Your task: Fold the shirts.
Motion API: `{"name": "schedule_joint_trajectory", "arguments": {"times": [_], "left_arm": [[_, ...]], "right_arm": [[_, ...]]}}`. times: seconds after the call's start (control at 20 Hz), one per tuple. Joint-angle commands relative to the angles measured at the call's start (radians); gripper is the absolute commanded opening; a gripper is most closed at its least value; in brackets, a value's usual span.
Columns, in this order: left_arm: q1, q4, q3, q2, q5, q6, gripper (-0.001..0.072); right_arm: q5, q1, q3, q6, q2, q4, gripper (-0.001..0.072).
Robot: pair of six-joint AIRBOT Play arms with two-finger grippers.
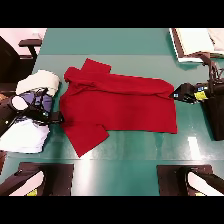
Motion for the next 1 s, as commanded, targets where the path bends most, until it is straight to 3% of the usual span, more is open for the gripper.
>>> {"name": "schedule_joint_trajectory", "arguments": {"times": [0.0, 0.2, 0.4, 0.5, 0.55, 0.8, 0.95], "left_arm": [[0.0, -0.006, 0.01, -0.042, 0.018, -0.016, 0.0631], [0.0, -0.119, 0.01, -0.134, 0.017, -0.008, 0.063], [0.0, -0.213, 0.02, -0.141, -0.006, 0.057, 0.0599], [0.001, -0.213, 0.034, -0.119, -0.031, 0.067, 0.0148], [0.001, -0.212, 0.046, -0.1, -0.045, 0.077, 0.0032], [0.001, -0.212, 0.1, 0.039, -0.097, 0.093, 0.003], [0.0, -0.214, 0.1, 0.077, -0.1, 0.092, 0.0031]], "right_arm": [[0.005, 0.0, 0.0, 0.0, 0.001, 0.0, 0.0375], [0.006, 0.0, 0.0, 0.0, 0.001, 0.001, 0.0375], [0.008, -0.002, 0.0, 0.0, 0.001, -0.001, 0.0375], [0.043, -0.033, -0.001, 0.0, 0.002, -0.002, 0.0375], [0.069, -0.057, -0.002, 0.0, 0.001, -0.007, 0.0375], [0.074, -0.261, -0.237, 0.0, 0.094, -0.103, 0.0376], [0.039, -0.425, -0.404, -0.013, 0.134, -0.161, 0.0489]]}}
